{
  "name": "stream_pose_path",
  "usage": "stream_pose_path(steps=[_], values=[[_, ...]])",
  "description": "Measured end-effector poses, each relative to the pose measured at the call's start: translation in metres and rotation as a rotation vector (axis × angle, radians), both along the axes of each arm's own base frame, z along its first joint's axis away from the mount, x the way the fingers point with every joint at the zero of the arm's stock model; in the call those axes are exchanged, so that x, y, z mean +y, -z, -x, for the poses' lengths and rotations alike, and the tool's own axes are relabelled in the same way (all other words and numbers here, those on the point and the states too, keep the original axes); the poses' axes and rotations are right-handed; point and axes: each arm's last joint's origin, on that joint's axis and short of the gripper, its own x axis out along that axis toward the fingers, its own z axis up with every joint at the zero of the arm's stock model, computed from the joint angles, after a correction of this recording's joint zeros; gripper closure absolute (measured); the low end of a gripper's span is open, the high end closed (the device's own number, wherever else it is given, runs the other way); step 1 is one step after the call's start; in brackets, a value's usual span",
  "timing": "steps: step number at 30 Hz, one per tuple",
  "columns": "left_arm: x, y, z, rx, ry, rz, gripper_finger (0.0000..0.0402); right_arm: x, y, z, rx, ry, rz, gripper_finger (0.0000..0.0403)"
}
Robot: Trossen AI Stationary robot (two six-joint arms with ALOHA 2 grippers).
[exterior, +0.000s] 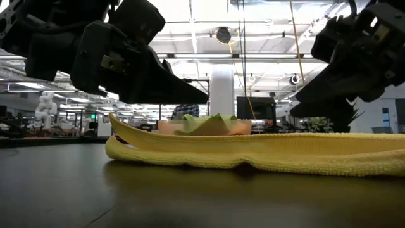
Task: Fold microfiber towels
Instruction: Fold the yellow towel
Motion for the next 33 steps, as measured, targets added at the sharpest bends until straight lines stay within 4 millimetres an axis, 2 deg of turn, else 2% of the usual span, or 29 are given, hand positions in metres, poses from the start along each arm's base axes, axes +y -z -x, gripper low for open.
stream_pose_path(steps=[8, 12, 18, 21, 26, 33], values=[[0.002, 0.0, -0.001, 0.004, -0.02, 0.046, 0.0293, 0.002, -0.02, 0.0, 0.227, 0.008, 0.042, 0.0222], [0.002, 0.0, -0.001, 0.005, -0.024, 0.058, 0.0293, 0.003, -0.026, 0.005, 0.295, 0.023, -0.026, 0.0222], [0.002, 0.0, -0.001, 0.004, -0.03, 0.078, 0.0293, -0.002, -0.015, 0.019, 0.424, 0.065, -0.186, 0.0222], [0.002, 0.0, -0.001, 0.004, -0.03, 0.08, 0.0293, -0.006, -0.004, 0.029, 0.498, 0.092, -0.227, 0.0222], [0.002, 0.0, -0.001, 0.005, -0.032, 0.083, 0.0293, -0.011, 0.006, 0.037, 0.516, 0.141, -0.25, 0.0223], [0.006, -0.001, -0.003, 0.004, -0.049, 0.09, 0.0293, -0.012, 0.0, 0.038, 0.465, 0.09, -0.233, 0.0222]])
